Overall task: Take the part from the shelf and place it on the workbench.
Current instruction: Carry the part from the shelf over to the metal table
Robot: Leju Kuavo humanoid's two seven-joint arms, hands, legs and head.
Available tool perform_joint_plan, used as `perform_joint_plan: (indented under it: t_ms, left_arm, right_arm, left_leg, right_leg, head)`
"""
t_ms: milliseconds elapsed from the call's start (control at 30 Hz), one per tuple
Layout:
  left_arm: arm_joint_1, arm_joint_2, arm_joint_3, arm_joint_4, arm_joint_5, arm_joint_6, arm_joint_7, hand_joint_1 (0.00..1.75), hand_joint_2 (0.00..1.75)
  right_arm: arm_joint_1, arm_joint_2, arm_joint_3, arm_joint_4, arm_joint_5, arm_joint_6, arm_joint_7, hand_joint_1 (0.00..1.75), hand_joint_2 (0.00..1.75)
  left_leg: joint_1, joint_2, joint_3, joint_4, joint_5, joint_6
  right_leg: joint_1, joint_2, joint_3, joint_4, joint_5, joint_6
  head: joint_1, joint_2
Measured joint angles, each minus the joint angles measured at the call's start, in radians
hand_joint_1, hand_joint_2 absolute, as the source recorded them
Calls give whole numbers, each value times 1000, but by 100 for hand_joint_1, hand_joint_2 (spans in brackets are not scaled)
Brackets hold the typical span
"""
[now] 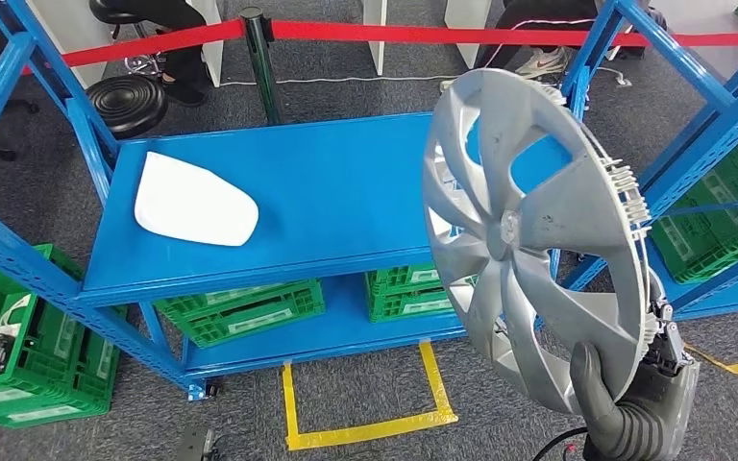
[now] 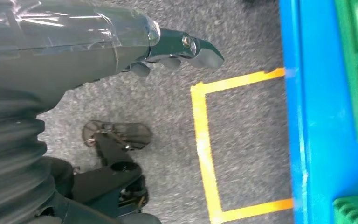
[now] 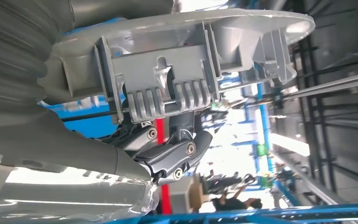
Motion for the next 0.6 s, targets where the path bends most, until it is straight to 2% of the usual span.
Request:
perform_joint_plan:
  t_ms: [67,100,133,167,200,233,267,300,333,367,400,433,467,500,533,567,600]
  left_arm:
    - [0,-12,-2,0,7,9,11,0,175]
    - [0,-18,-2,0,12,13,18,0,175]
    - [0,-21,-2,0,17,17,25,0,175]
    - [1,-23,-3,0,21,22,33,0,175]
    - [2,-23,-4,1,25,26,44,0,175]
    - [2,-23,-6,1,29,29,56,0,175]
    - [3,-23,-8,2,31,29,68,0,175]
    - [3,-22,-10,2,31,29,78,0,175]
    - [4,-22,-12,3,28,28,86,0,175]
    - [4,-23,-13,3,26,29,92,0,175]
    - [4,-23,-15,3,27,29,94,0,175]
    - [4,-23,-16,3,31,28,95,0,175]
    - [4,-23,-16,3,34,26,95,0,175]
    - [4,-24,-17,3,35,23,95,0,175]
    - [4,-24,-18,3,33,20,95,0,175]
    - [2,-25,-18,3,30,19,96,0,175]
    - [0,-27,-19,2,27,19,97,0,175]
  right_arm:
    - [0,-6,-3,-12,13,-16,26,175,175]
    - [1,-11,-7,-19,14,-23,34,175,175]
    - [1,-15,-13,-27,15,-28,40,175,175]
    - [2,-20,-20,-35,17,-31,47,175,175]
    - [1,-25,-27,-42,22,-33,56,175,175]
    - [1,-29,-33,-48,28,-35,69,175,175]
    - [1,-31,-39,-54,35,-37,83,175,175]
    - [1,-33,-44,-58,41,-39,95,175,175]
    - [3,-34,-48,-61,45,-40,105,175,175]
    - [4,-34,-52,-64,48,-42,110,175,175]
    - [5,-34,-54,-65,48,-44,113,175,175]
    - [5,-34,-55,-66,49,-45,115,175,175]
    - [5,-34,-55,-66,51,-46,115,175,175]
    - [5,-34,-55,-67,55,-48,115,175,175]
    - [5,-34,-55,-68,59,-50,115,175,175]
    - [5,-35,-56,-71,64,-53,117,175,175]
    - [5,-35,-56,-75,70,-56,120,175,175]
  left_leg:
    - [-5,0,-17,0,19,-2]
    - [-4,0,-22,-1,29,-4]
    - [-1,1,-25,-3,38,-9]
    - [1,2,-27,-6,49,-13]
    - [3,2,-31,-7,53,-18]
    - [4,2,-37,-1,41,-23]
    - [4,1,-46,19,9,-28]
    - [8,1,-59,58,-41,-35]
    - [13,0,-72,112,-95,-42]
    - [19,0,-82,173,-136,-50]
    - [25,0,-85,222,-153,-58]
    - [31,1,-78,250,-145,-65]
    - [35,1,-56,249,-118,-73]
    - [41,2,-17,215,-89,-81]
    - [48,3,35,158,-78,-91]
    - [51,2,88,90,-85,-95]
    - [52,1,126,34,-103,-93]
  right_leg:
    - [19,0,108,-158,15,-31]
    - [27,1,144,-218,13,-40]
    - [33,1,161,-252,9,-45]
    - [35,1,163,-266,16,-46]
    - [35,-1,158,-274,30,-45]
    - [32,-3,152,-282,45,-47]
    - [27,-5,143,-290,62,-49]
    - [22,-7,130,-294,77,-48]
    - [20,-7,114,-294,90,-47]
    - [17,-8,96,-292,103,-44]
    - [14,-9,76,-288,115,-39]
    - [10,-11,56,-282,126,-34]
    - [4,-12,34,-273,135,-28]
    - [-2,-12,11,-260,143,-20]
    - [-6,-12,-11,-244,149,-13]
    - [-9,-12,-30,-227,153,-6]
    - [-10,-12,-44,-212,158,2]
  head:
    - [-1,0]
    - [-2,0]
    - [-1,0]
    - [0,0]
    - [2,0]
    - [4,0]
    - [4,0]
    - [3,0]
    - [0,0]
    - [-2,0]
    - [-3,0]
    - [-3,0]
    - [-3,0]
    - [-4,0]
    - [-5,0]
    - [-10,0]
    - [-13,0]
